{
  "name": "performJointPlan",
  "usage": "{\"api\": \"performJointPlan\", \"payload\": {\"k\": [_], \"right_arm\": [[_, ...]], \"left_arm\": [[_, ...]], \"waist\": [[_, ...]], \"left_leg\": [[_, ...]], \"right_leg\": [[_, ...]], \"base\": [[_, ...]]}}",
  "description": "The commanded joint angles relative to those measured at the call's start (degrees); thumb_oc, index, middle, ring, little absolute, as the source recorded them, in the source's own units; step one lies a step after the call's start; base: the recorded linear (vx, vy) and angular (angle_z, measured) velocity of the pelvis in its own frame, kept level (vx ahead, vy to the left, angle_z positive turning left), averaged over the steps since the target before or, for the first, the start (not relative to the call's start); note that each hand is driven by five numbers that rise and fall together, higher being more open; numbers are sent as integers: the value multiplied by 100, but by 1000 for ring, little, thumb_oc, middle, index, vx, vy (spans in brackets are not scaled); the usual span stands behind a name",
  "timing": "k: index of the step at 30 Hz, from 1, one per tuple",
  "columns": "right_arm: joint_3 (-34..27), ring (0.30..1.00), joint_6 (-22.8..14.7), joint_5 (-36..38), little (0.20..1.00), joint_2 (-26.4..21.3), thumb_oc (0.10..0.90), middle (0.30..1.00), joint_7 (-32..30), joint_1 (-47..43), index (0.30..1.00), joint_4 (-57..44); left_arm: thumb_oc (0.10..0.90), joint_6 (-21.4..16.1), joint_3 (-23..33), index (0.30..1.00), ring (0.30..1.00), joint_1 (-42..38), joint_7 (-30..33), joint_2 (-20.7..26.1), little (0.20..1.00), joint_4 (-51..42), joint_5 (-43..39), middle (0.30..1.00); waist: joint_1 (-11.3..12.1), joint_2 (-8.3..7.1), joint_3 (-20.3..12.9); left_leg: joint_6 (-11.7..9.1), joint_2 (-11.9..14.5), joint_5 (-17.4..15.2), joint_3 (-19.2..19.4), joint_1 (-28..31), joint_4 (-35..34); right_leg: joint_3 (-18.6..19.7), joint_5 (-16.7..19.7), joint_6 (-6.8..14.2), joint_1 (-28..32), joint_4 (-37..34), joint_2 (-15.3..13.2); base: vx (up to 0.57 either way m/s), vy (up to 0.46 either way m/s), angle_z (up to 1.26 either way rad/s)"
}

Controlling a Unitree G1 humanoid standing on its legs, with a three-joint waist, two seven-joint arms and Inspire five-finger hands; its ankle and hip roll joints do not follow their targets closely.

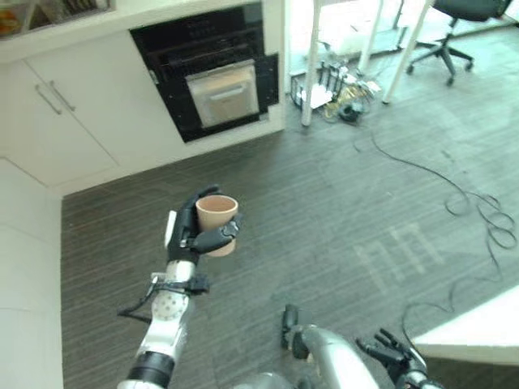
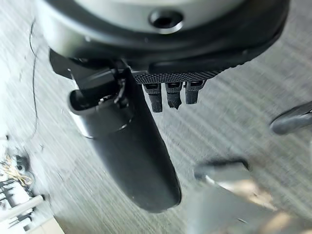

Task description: Place the dishes in the dishwasher.

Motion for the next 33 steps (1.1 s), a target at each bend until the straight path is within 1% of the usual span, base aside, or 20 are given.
{"api": "performJointPlan", "payload": {"k": [1,4,5,7,9,10,11,12,13,14,16,18,20,23,25,27,28,30,32,33], "right_arm": [[126,900,-326,153,900,19,800,900,197,-8,900,-232],[227,900,-320,163,900,-39,800,900,116,-66,900,-258],[350,900,-322,85,900,-130,800,900,115,-105,900,-336],[370,900,-363,-59,900,-244,800,900,165,-113,900,-415],[368,900,-532,-73,900,-315,800,900,203,-127,900,-272],[359,900,-546,-62,900,-322,800,900,215,-132,900,-239],[328,900,-552,-26,900,-330,800,900,264,-160,900,-184],[338,900,-531,-32,900,-322,800,900,320,-257,900,-142],[344,900,-519,-46,900,-314,800,900,313,-268,900,-151],[409,900,-439,-69,900,-269,800,900,223,-321,900,-220],[557,900,-353,-13,900,-201,800,900,12,-370,900,-258],[580,900,-334,16,900,-172,800,900,-87,-358,900,-170],[553,900,-320,-13,900,-157,800,900,-125,-336,900,-123],[510,900,-339,-175,900,-78,800,900,-141,-353,900,0],[452,900,-400,-241,900,-6,800,900,-142,-291,900,-25],[434,900,-504,-388,900,67,800,900,-125,-211,900,-166],[432,900,-625,-477,900,113,800,900,-123,-143,900,-219],[503,900,-734,-454,900,137,800,900,-80,-141,900,-208],[569,900,-910,-497,900,98,800,900,10,-175,900,-213],[626,900,-969,-489,900,27,800,900,36,-196,900,-359]], "left_arm": [[400,-477,313,300,300,-287,242,565,300,-867,431,300],[400,-410,249,300,300,-234,443,627,300,-959,672,300],[400,-451,206,300,300,-183,638,642,300,-1034,894,300],[400,-489,216,300,300,-137,782,715,300,-1225,1063,300],[400,-536,337,300,300,-43,752,792,300,-1442,1095,300],[400,-537,365,300,300,-36,737,805,300,-1462,1127,300],[400,-577,420,300,300,-33,713,847,300,-1479,1223,300],[400,-641,475,300,300,-6,876,911,300,-1500,1392,300],[400,-645,482,300,300,1,906,917,300,-1499,1421,300],[400,-655,549,300,300,46,1039,958,300,-1527,1487,300],[400,-650,630,300,300,57,1095,981,300,-1563,1532,300],[400,-757,732,300,300,67,1009,996,300,-1556,1577,300],[400,-884,806,300,300,95,981,1003,300,-1549,1604,300],[400,-961,1056,300,300,317,924,1027,300,-1675,1628,300],[400,-1023,1140,300,300,415,803,1035,300,-1768,1665,300],[400,-955,1183,300,300,483,849,1085,300,-1996,1853,300],[400,-859,1210,300,300,474,807,1147,300,-2105,1879,300],[400,-683,1173,300,300,410,910,1275,300,-2161,1889,300],[400,-605,1048,300,300,224,1101,1428,300,-2121,1938,300],[400,-588,952,300,300,-6,1265,1569,300,-2097,2040,300]], "waist": [[105,-203,-364],[100,-92,-439],[136,-92,-462],[196,-173,-394],[314,-250,-279],[344,-227,-279],[417,-234,-233],[528,-288,-182],[544,-299,-173],[598,-289,-171],[693,-248,-181],[738,-138,-230],[762,-167,-307],[923,-206,-416],[974,-258,-502],[953,-289,-514],[886,-298,-498],[779,-157,-471],[684,12,-418],[585,54,-332]], "left_leg": [[270,531,153,-250,-163,-1121],[38,603,373,-298,193,-1121],[-239,673,998,-213,405,-1121],[-530,784,1838,-119,-276,509],[-602,945,2001,103,-1489,2351],[-608,997,1849,105,-1696,2519],[-524,992,1670,153,-1968,2428],[-340,818,1562,187,-2023,1336],[-332,779,1589,176,-1977,1046],[-356,641,1792,-15,-1935,-101],[-513,522,2312,-265,-2201,-1120],[-594,600,2340,-144,-2689,-1121],[-575,598,2243,90,-2683,-1121],[-327,460,1998,-50,-2383,-1121],[-151,410,1750,-70,-2170,-1121],[134,256,1504,-207,-1957,-1121],[315,141,1371,-328,-1795,-1121],[488,155,1221,-560,-1515,-1121],[511,261,1140,-740,-1286,-1121],[440,385,1070,-881,-1158,-1121]], "right_leg": [[-25,-853,1902,359,61,-1082],[57,-1091,1670,587,61,-930],[94,-1274,1515,739,61,-899],[243,-1429,1302,952,61,-878],[251,-1597,1122,1286,61,-853],[226,-1679,1122,1389,61,-809],[164,-1741,1112,1518,61,-805],[227,-1766,1158,1621,61,-849],[271,-1784,1175,1649,61,-855],[489,-1876,1236,1736,61,-774],[730,-1994,1258,1859,61,-634],[683,-2110,1248,2021,61,-520],[558,-2250,1281,2177,61,-618],[527,-2354,1387,2554,61,-638],[383,-2011,1540,2913,61,-673],[373,-1227,1891,2646,1314,-803],[587,-730,2107,2246,2458,-798],[582,-567,2097,1380,3478,-950],[291,-1008,1816,822,3119,-1298],[337,-1235,1743,727,1910,-1400]], "base": [[353,-214,-19],[386,-221,-8],[584,-367,6],[389,-335,-36],[318,-371,-15],[316,-332,-18],[378,-169,-61],[322,-106,-36],[428,-3,-34],[427,27,-73],[444,17,-78],[354,11,-74],[440,34,-64],[554,63,-20],[502,38,-49],[378,63,-27],[296,32,-8],[329,-45,8],[297,-214,7],[211,-369,22]]}}
